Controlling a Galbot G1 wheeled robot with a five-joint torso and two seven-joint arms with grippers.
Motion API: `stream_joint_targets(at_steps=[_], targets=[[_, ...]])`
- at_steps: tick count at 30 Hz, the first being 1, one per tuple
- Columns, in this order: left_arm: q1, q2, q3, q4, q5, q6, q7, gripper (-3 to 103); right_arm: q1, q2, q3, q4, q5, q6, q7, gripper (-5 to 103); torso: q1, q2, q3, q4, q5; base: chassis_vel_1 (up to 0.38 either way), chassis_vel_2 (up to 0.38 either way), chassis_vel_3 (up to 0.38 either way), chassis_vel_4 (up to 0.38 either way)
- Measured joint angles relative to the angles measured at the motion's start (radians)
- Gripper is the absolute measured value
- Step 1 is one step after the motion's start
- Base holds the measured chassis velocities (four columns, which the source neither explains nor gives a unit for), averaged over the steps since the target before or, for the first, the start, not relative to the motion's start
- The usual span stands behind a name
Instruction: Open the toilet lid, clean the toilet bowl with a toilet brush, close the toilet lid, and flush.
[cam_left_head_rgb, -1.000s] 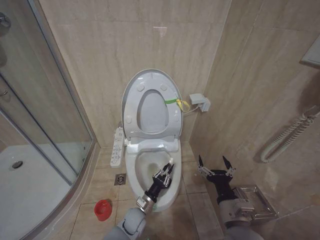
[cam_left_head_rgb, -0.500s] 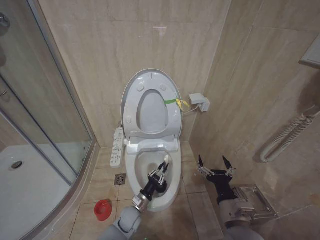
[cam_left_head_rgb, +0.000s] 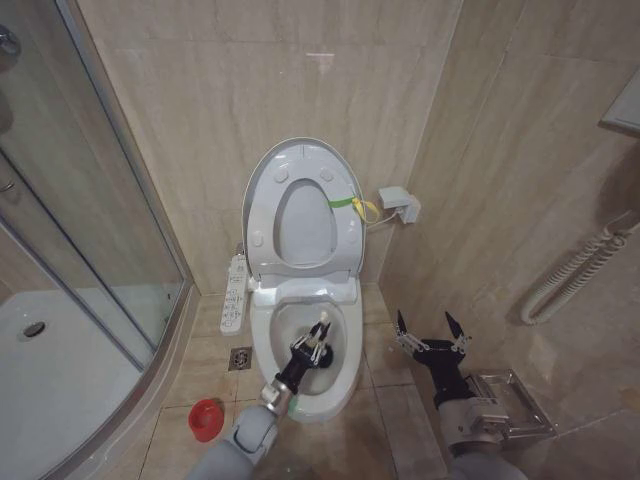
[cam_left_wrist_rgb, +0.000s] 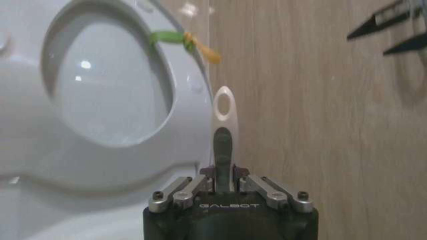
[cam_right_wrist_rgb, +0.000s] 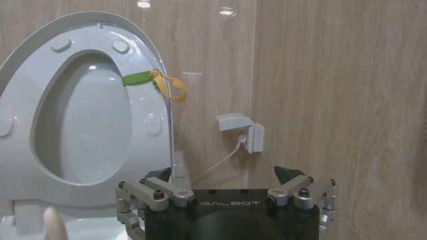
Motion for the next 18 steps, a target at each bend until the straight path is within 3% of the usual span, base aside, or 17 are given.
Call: stream_joint_targets(at_steps=[10, 18], targets=[[0.029, 0.006, 0.040, -0.108, -0.012, 0.016, -0.016, 17, 0.000, 0.000, 0.000, 0.000, 0.000, 0.000, 0.000, 100, 0.000, 0.000, 0.000, 0.0004, 0.0002, 0.000, 0.000, 0.000, 0.000], [0.033, 0.007, 0.010, -0.040, -0.012, -0.003, 0.001, 17, 0.000, 0.000, 0.000, 0.000, 0.000, 0.000, 0.000, 100, 0.000, 0.000, 0.000, 0.0004, 0.0001, 0.000, 0.000, 0.000, 0.000]])
